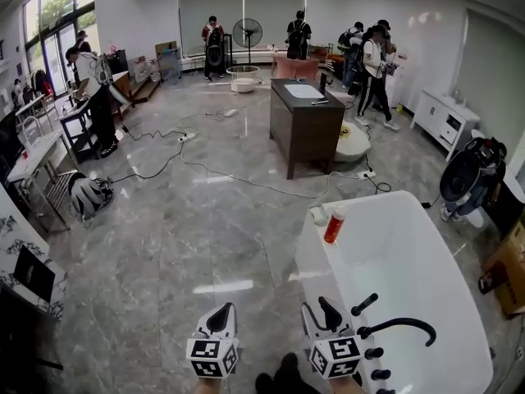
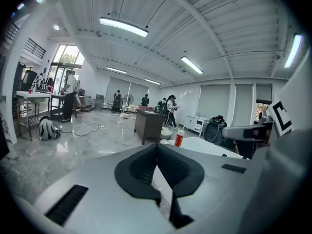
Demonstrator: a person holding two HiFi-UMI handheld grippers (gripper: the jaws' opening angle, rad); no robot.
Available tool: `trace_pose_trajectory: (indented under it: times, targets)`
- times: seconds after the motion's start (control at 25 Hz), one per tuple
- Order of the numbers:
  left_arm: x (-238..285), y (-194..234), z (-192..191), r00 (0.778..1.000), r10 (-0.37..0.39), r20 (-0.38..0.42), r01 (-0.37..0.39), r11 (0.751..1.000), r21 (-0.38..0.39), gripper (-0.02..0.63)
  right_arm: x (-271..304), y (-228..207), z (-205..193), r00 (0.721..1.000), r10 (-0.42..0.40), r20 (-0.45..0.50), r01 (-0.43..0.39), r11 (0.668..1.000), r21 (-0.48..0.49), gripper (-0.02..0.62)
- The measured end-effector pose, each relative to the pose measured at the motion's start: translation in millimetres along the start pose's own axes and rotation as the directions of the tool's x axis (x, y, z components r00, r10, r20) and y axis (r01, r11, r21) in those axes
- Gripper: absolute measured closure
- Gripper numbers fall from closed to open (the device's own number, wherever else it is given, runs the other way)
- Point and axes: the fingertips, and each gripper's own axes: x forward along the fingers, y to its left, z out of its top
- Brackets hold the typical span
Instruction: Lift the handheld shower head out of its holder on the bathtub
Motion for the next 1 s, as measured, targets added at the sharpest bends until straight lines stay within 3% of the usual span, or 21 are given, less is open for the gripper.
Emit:
trace_pose_trajectory:
  times: [0.56,1.0]
  targets:
    - [135.0,-33.1,11.1,0.991,-0.116,-0.063,0.118,0.992,0.037,0.589,54.7,-117.3,3.5,0.986,-0.169,-0.004,0.169,0.984,0.056,0.434]
    - [235.0,-120.6,-4.2,0.955,-0.257,-0.146,0.270,0.960,0.077,0.589,25.6,-241.0,-21.7,0.911,-0.413,-0.008,0.411,0.904,0.118,0.436]
